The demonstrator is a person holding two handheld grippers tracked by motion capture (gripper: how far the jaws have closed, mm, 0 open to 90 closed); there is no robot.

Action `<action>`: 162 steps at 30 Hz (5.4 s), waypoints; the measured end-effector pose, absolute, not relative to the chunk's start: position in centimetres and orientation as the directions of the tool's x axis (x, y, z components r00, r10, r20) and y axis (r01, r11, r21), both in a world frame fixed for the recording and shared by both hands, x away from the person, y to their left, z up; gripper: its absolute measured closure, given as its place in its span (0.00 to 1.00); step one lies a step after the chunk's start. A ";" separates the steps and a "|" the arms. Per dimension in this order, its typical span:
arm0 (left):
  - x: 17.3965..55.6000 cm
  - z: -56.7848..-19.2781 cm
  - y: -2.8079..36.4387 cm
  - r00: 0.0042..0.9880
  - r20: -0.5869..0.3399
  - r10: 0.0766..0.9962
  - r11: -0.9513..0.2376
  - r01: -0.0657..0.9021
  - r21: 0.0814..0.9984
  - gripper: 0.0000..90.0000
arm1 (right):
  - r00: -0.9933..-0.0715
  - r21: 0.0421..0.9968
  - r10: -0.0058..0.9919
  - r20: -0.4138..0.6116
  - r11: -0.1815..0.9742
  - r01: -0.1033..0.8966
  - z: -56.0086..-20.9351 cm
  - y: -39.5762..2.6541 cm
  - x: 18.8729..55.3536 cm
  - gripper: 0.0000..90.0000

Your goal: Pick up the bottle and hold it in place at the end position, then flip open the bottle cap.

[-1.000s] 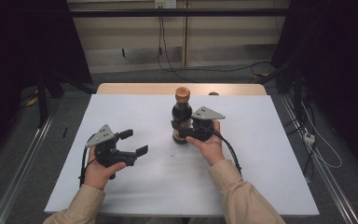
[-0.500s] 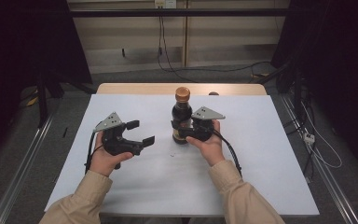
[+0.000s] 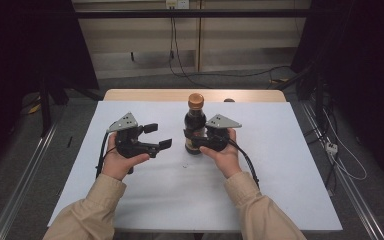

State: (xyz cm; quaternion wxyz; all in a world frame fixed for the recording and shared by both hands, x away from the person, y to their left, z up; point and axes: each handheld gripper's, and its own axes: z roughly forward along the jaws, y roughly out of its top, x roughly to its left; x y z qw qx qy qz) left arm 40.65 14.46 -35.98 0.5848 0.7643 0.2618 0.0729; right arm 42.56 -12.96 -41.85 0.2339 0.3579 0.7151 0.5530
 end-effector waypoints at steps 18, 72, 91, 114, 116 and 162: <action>42.4 -34.0 12.8 0.872 -0.115 0.476 -0.222 0.245 0.944 0.52 | -0.633 0.958 0.772 0.060 0.133 0.253 -41.9 -12.9 42.6 0.33; 44.7 -29.8 10.5 0.881 -0.175 0.439 -0.269 0.315 0.910 0.90 | -0.626 0.960 0.778 0.061 0.126 0.250 -42.0 -12.9 42.4 0.33; 45.6 -29.3 9.6 0.876 -0.171 0.452 -0.287 0.324 0.901 1.00 | -0.624 0.960 0.779 0.059 0.128 0.249 -42.0 -12.9 42.3 0.33; 45.8 -27.5 8.1 0.890 -0.152 0.431 -0.338 0.315 0.887 1.00 | -0.622 0.956 0.781 0.055 0.140 0.260 -41.9 -12.9 42.3 0.34; 45.6 -27.3 7.9 0.893 -0.130 0.431 -0.357 0.301 0.884 1.00 | -0.615 0.956 0.787 0.055 0.137 0.260 -41.9 -12.9 42.2 0.35; 45.6 -26.6 7.8 0.867 -0.131 0.482 -0.406 0.353 0.843 1.00 | -0.591 0.951 0.806 0.040 0.150 0.270 -41.8 -12.2 42.1 0.35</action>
